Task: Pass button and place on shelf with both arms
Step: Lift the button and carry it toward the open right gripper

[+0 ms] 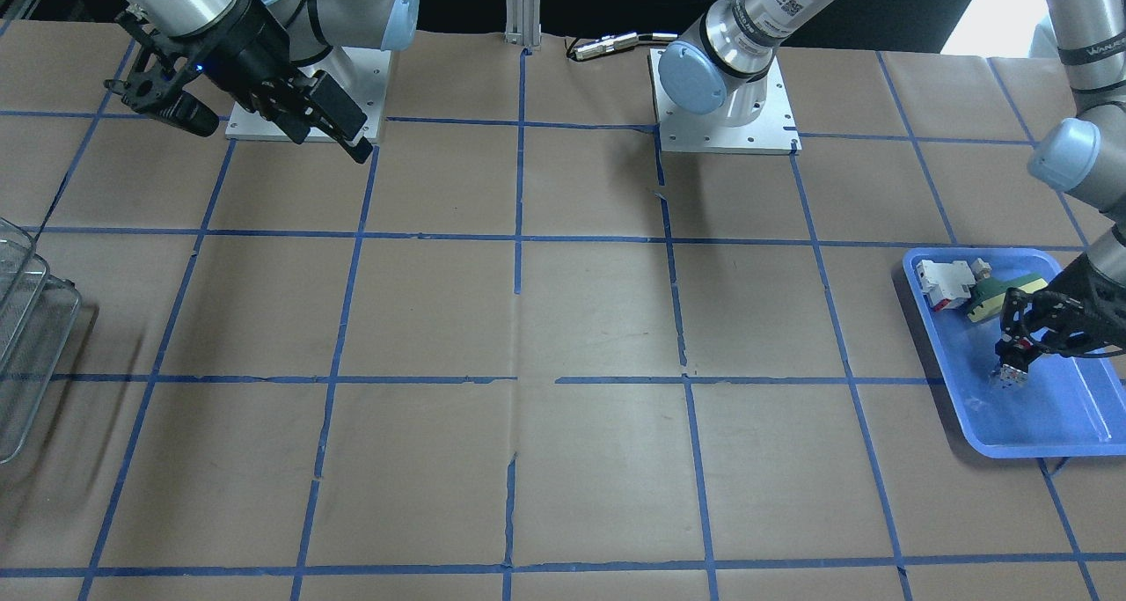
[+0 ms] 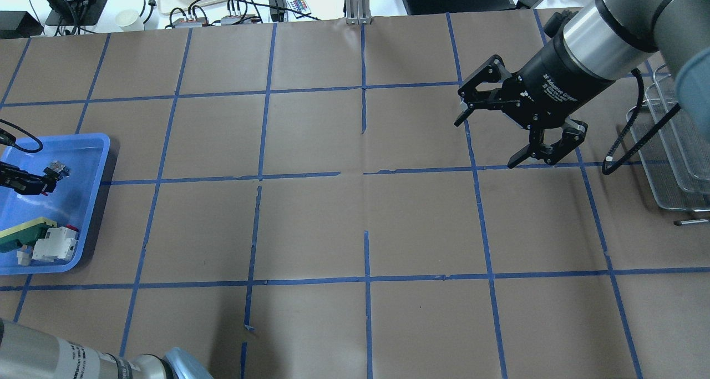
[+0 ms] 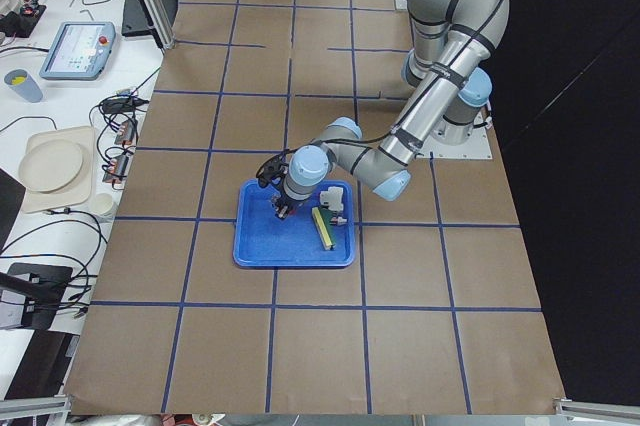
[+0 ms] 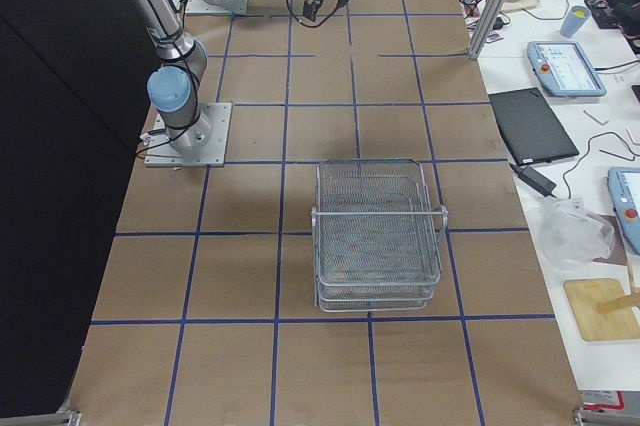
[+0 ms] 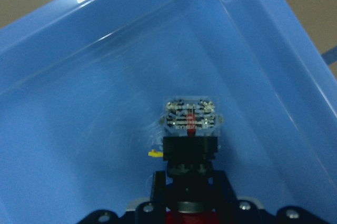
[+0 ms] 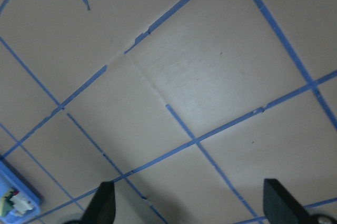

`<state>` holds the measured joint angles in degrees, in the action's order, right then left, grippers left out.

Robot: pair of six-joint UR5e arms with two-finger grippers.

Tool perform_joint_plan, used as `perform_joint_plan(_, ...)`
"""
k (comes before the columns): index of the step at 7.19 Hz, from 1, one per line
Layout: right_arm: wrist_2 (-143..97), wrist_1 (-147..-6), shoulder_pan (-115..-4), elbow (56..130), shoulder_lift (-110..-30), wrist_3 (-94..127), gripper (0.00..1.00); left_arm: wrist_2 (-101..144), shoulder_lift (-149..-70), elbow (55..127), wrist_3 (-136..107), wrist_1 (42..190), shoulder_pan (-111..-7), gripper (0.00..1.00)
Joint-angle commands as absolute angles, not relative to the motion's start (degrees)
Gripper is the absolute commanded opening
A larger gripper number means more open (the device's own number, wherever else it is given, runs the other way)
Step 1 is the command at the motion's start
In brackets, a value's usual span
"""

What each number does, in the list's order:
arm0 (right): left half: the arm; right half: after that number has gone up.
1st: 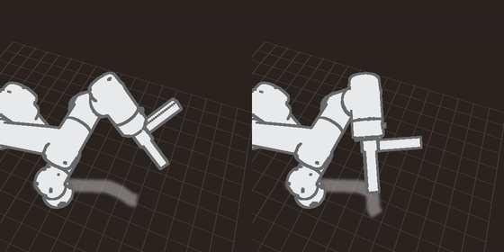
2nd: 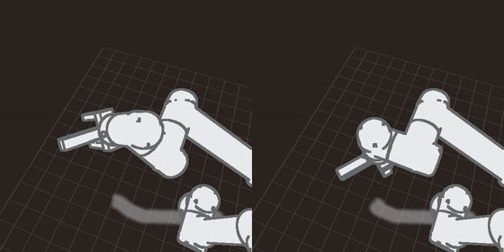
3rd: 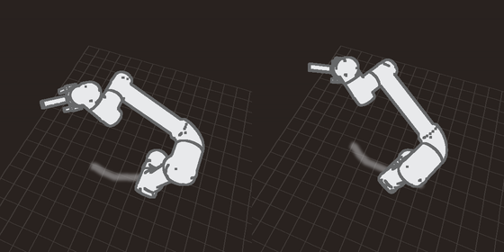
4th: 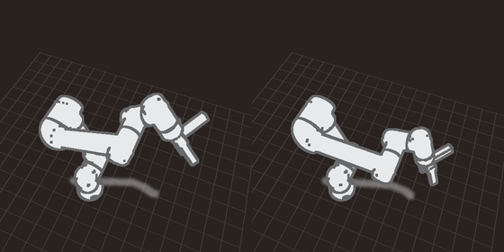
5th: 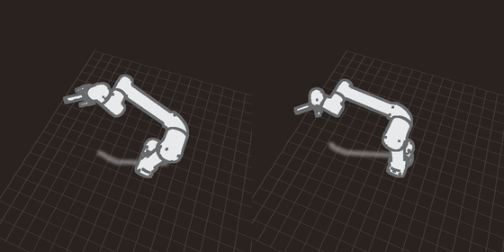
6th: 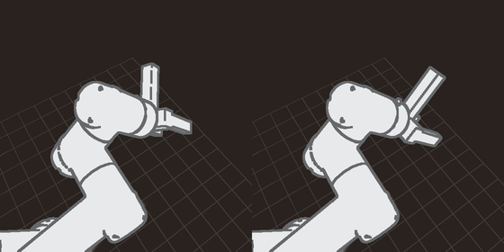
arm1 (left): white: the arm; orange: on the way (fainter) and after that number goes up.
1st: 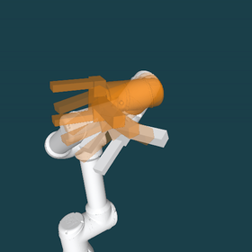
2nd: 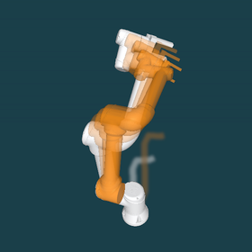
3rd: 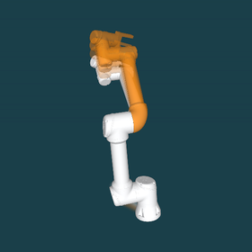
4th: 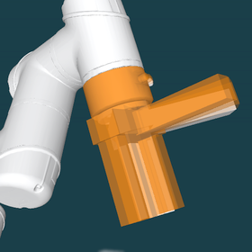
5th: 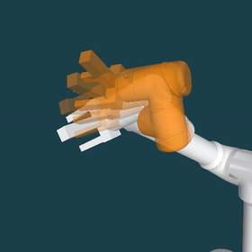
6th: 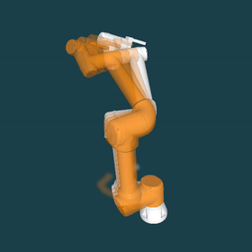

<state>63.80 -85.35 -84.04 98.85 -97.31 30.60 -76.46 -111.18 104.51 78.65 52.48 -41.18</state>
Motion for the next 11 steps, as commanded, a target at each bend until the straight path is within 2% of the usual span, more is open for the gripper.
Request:
perform_joint_plan(1, 51.65, -79.75, -78.52, 99.22, -97.03, 34.96, 1.0, -76.2, -100.51, 104.85, 75.7, 63.06, -51.09, 0.12)
perform_joint_plan(3, 46.33, -74.64, -77.79, 99.4, -97.03, 36.56, 1.0, -74.11, -92.23, 105.11, 74.97, 72.83, -64.36, 0.12)
perform_joint_plan(5, 32.94, -72.07, -76.03, 102.63, -96.94, 36.56, 1.0, -73.48, -88.08, 104.94, 74.88, 73.04, -79.12, 0.12)
perform_joint_plan(7, 27.44, -71.81, -74.8, 107.38, -96.51, 36.56, 1.0, -67.53, -87.28, 104.68, 73.75, 71.99, -86.98, 0.12)
perform_joint_plan(11, 19.28, -69.52, -75.06, 109.6, -89.83, 37.78, 1.0, -61.96, -88.59, 104.41, 62.69, 60.65, -98.32, 0.12)
